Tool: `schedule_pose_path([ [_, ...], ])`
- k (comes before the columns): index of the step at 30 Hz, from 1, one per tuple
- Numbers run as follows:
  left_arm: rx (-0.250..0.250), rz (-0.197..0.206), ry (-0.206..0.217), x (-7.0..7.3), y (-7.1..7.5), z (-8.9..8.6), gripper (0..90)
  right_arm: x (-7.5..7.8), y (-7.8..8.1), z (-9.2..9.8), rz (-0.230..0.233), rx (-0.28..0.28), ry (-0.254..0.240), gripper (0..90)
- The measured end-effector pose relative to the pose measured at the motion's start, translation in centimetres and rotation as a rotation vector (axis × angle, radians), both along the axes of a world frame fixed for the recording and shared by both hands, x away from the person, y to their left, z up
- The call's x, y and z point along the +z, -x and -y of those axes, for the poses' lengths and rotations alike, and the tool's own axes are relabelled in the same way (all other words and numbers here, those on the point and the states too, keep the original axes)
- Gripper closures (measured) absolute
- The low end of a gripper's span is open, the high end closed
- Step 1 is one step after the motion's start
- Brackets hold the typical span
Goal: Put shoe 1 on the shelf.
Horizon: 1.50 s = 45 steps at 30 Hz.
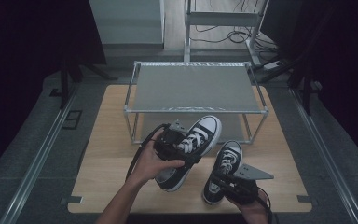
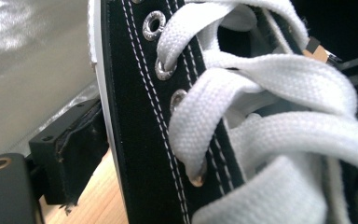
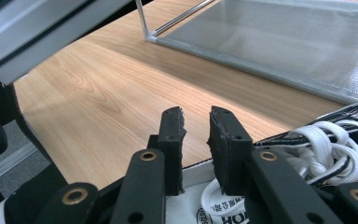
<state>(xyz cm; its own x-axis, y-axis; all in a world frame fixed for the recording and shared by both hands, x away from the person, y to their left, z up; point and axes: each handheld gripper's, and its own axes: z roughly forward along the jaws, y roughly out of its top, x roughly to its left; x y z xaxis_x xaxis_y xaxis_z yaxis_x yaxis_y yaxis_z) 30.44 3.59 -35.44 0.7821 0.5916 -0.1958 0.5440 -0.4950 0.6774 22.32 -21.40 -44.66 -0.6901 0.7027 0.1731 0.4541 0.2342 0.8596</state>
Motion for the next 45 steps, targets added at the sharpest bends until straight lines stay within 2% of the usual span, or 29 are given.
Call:
schedule_pose_path([
  [4, -0.007, 0.001, 0.029, 0.6, -0.3, -0.1, 9.9, 0.0, 0.0, -0.1, -0.002, 0.009, 0.001, 71.9],
  [8, -0.007, 0.006, 0.03, 1.0, -0.5, -0.1, 10.0, -0.1, 0.0, -0.2, -0.004, 0.011, 0.003, 70.8],
  [14, -0.007, 0.004, 0.064, 1.9, -0.8, -0.1, 10.0, -0.1, -0.1, -0.1, -0.007, 0.002, -0.002, 70.2],
  [26, -0.005, 0.01, 0.099, 4.1, -1.8, 0.0, 9.9, -0.3, -0.1, -0.4, -0.017, 0.013, 0.006, 69.3],
  [32, 0.003, -0.003, 0.098, 4.8, -2.7, 0.3, 10.0, -0.4, -0.1, -0.5, -0.022, 0.02, 0.012, 68.5],
  [36, 0.006, -0.018, 0.112, 5.4, -3.6, 0.3, 9.9, -0.4, 0.0, -0.5, -0.022, 0.02, 0.012, 68.4],
  [45, 0.053, -0.032, 0.118, 6.9, -5.6, 0.4, 9.9, -0.5, -0.1, -0.5, -0.02, 0.018, 0.01, 68.4],
])
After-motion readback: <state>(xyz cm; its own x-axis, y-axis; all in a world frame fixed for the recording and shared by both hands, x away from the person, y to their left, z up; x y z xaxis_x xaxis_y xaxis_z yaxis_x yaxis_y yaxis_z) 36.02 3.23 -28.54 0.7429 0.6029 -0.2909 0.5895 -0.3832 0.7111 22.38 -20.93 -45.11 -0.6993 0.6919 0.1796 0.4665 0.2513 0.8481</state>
